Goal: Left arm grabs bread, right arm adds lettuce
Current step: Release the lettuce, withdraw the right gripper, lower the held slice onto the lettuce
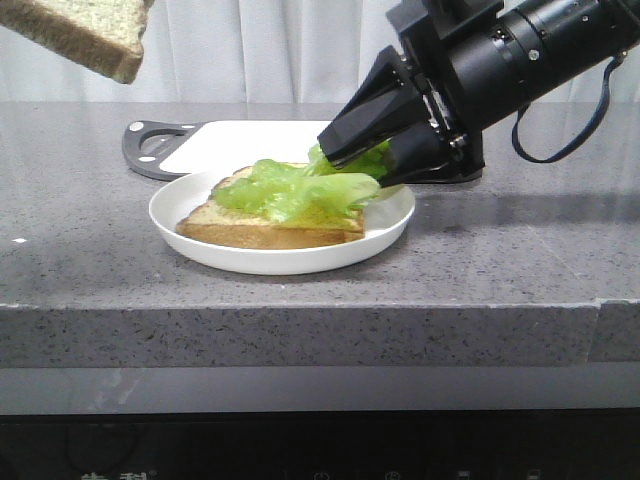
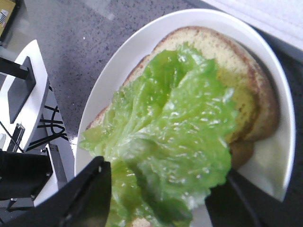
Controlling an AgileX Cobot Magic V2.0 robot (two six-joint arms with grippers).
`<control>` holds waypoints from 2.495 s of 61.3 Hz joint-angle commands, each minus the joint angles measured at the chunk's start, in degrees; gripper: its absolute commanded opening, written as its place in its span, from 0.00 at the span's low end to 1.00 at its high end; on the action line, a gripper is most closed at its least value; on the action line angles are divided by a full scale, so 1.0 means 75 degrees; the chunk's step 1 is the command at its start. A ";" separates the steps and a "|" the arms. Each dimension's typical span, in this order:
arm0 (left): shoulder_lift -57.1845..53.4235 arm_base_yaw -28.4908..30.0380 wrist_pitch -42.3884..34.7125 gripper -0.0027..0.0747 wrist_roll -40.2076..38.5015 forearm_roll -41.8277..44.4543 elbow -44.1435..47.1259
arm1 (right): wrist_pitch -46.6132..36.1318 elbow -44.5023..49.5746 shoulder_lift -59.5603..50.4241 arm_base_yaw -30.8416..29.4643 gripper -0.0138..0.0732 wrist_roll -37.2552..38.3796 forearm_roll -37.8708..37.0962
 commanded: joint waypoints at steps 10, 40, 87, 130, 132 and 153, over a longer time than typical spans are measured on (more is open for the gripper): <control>-0.0111 0.0017 -0.0385 0.01 0.0002 -0.0447 -0.0196 | -0.0456 -0.0174 -0.1392 -0.0113 0.71 0.0816 -0.1339; 0.0254 -0.0299 -0.0308 0.01 0.0163 -0.1414 -0.0196 | -0.0880 -0.0165 -0.4722 -0.0113 0.62 0.3094 -0.3501; 0.4418 -0.1275 0.0019 0.01 0.2909 -0.5324 -0.0196 | -0.0097 -0.0140 -0.5879 -0.0113 0.62 0.4213 -0.4781; 0.4728 -0.0978 0.0111 0.63 0.2729 -0.4609 -0.0360 | 0.0155 -0.0140 -0.5888 -0.0113 0.62 0.4233 -0.5096; 0.4585 -0.0961 0.0111 0.63 0.2567 -0.4327 -0.0440 | 0.0175 -0.0140 -0.5898 -0.0113 0.62 0.4290 -0.5171; 0.2470 -0.0770 -0.0219 0.63 -0.0564 0.1074 -0.0949 | 0.0585 -0.0140 -0.6241 -0.0113 0.62 0.6825 -0.7721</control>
